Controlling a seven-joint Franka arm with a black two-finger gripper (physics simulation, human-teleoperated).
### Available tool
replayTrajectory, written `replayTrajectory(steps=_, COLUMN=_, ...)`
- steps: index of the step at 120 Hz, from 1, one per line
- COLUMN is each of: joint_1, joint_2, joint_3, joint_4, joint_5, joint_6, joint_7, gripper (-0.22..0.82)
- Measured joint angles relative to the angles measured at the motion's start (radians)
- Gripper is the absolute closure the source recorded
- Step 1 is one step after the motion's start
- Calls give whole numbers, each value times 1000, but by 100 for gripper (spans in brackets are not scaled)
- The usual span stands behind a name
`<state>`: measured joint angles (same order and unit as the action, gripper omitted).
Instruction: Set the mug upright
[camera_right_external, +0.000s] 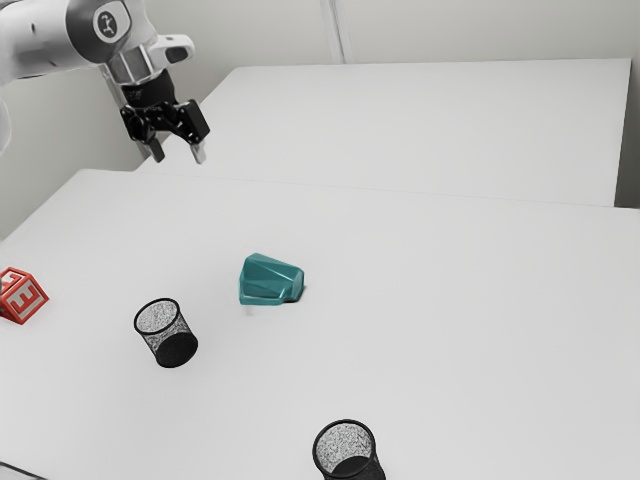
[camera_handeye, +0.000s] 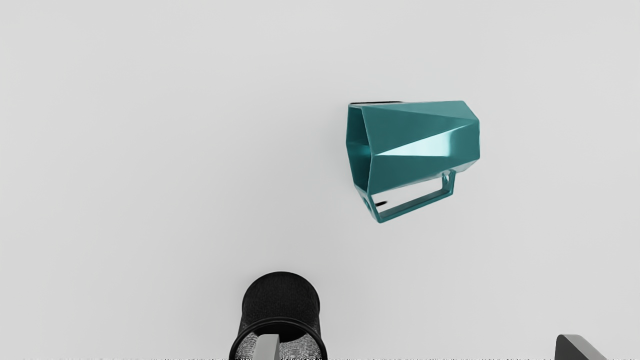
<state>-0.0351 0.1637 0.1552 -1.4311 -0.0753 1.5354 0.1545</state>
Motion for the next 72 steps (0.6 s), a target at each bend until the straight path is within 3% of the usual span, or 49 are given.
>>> replayTrajectory(steps=26, joint_1=-2, joint_2=-1, joint_3=0, joint_4=-5, joint_5=-2, joint_6=-4, joint_7=4, gripper=0)
replayTrajectory(steps=48, joint_1=-5, joint_2=-26, joint_3=8, joint_4=-96, joint_5=-95, joint_6=-1, joint_7=6, gripper=0)
replayTrajectory(steps=72, joint_1=20, joint_2=-28, joint_3=99, joint_4=-249, joint_5=-361, joint_6=47, joint_7=91, gripper=0)
